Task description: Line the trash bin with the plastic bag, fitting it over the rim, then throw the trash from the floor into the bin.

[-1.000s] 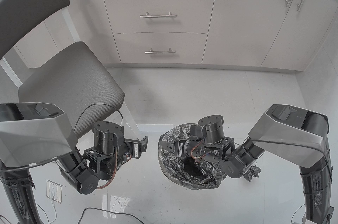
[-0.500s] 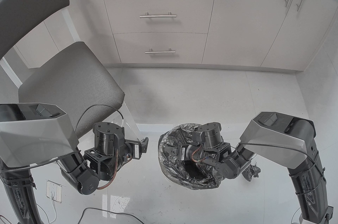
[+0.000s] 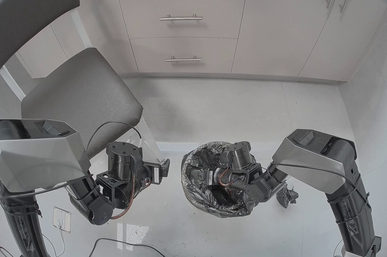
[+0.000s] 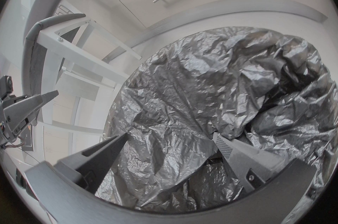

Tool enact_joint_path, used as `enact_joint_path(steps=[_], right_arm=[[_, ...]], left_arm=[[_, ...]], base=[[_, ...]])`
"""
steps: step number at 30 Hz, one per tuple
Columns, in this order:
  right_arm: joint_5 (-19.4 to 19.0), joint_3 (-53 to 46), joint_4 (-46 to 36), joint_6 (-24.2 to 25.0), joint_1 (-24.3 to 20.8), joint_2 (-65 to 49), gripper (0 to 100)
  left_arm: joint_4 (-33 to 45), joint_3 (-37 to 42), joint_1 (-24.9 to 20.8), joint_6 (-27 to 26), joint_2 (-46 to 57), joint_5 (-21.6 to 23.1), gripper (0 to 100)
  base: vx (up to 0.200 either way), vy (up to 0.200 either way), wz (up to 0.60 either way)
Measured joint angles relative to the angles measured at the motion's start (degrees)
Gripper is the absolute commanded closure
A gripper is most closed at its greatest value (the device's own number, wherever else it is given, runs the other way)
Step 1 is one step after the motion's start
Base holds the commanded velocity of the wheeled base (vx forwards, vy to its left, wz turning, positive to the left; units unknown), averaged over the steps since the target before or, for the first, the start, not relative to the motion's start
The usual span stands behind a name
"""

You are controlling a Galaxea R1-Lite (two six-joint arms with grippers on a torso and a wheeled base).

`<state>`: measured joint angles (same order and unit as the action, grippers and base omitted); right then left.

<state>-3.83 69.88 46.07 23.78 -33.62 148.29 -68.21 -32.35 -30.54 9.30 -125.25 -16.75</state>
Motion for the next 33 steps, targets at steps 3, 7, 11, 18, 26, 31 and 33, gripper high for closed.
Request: enact_joint_path(steps=[3,7,11,18,26,31,33], right_arm=[[0.0,-0.7,0.0,0.1,0.1,-0.7,0],[0.1,-3.0,0.2,0.2,0.4,-3.0,0],[0.0,-6.5,1.9,0.4,0.8,-6.0,0],[0.0,-12.7,8.0,0.2,1.6,-9.9,0],[-0.1,-12.0,8.5,0.4,4.4,-7.3,0],[0.0,-12.5,8.5,0.4,5.9,-6.2,0],[0.0,-13.0,8.5,0.4,6.3,-6.1,0]], left_arm=[[-1.6,0.7,0.0,0.0,-0.1,0.0,0],[-2.8,1.2,0.0,0.0,-0.4,-0.1,0],[-3.1,1.3,0.0,0.0,-0.6,-0.1,0],[-3.2,1.3,-0.5,0.0,-0.7,-0.1,0],[-3.2,1.5,-0.8,0.0,-0.7,-0.2,0],[-3.2,1.5,-0.8,0.0,-0.7,-0.1,0],[-3.2,1.5,-0.8,0.0,-0.7,-0.1,0]], base=[[0.0,0.0,0.0],[0.0,0.0,0.0],[0.0,0.0,0.0],[0.0,0.0,0.0],[0.0,0.0,0.0],[0.0,0.0,0.0],[0.0,0.0,0.0]])
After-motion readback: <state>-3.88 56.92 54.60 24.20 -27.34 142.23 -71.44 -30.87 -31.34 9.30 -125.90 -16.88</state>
